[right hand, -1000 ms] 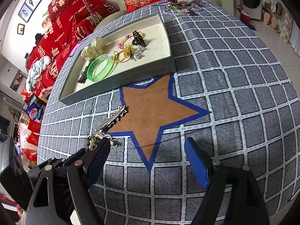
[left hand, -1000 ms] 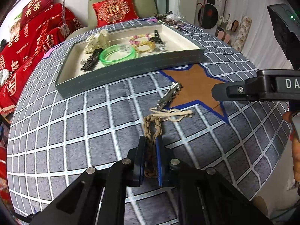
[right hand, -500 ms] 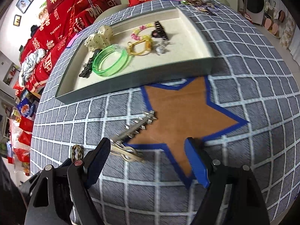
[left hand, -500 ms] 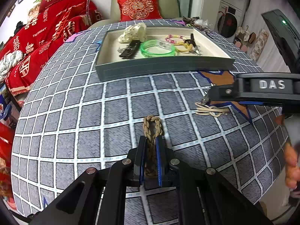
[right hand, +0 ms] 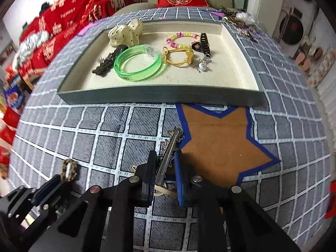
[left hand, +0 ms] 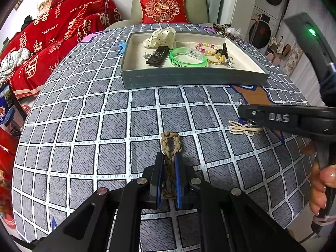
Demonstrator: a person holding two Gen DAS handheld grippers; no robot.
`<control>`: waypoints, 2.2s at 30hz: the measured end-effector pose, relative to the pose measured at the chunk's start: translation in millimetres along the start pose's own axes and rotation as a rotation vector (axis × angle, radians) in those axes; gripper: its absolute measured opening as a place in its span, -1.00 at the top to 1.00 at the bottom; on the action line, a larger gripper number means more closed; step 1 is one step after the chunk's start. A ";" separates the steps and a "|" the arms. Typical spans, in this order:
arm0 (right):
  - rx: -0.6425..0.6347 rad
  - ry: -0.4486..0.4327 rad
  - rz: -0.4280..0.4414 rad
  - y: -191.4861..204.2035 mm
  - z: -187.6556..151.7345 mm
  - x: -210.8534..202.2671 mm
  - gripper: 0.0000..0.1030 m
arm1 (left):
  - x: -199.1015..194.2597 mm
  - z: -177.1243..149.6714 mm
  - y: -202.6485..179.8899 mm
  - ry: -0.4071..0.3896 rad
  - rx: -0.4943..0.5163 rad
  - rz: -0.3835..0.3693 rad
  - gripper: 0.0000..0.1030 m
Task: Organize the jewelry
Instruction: 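Carry the braided bracelet over the tray with the left gripper while the right carries the keys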
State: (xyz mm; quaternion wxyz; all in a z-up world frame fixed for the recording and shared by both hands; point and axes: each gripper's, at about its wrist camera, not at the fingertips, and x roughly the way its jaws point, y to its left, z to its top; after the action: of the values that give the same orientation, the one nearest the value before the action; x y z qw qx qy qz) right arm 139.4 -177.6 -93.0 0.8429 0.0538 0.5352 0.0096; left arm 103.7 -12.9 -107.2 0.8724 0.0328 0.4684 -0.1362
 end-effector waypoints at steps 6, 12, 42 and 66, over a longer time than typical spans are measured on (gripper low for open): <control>0.045 -0.024 0.072 -15.1 -1.6 -12.4 0.65 | -3.8 2.6 -0.3 -0.009 0.001 -0.002 0.65; 0.050 -0.061 0.115 -27.1 -5.2 -30.5 0.65 | -14.5 7.8 -0.2 -0.028 0.008 0.002 0.65; 0.107 -0.172 0.192 -63.4 13.7 -74.8 0.65 | -37.8 48.6 -3.5 -0.095 0.027 -0.013 0.64; 0.066 -0.198 0.183 -70.5 72.7 -70.9 0.65 | -3.9 123.7 9.1 -0.091 0.027 -0.028 0.64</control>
State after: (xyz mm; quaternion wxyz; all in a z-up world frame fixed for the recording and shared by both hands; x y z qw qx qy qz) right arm 171.9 -258.7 -5.6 0.8850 0.1305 0.4425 0.0634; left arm 204.1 -26.2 -35.5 0.8903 0.0318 0.4267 -0.1560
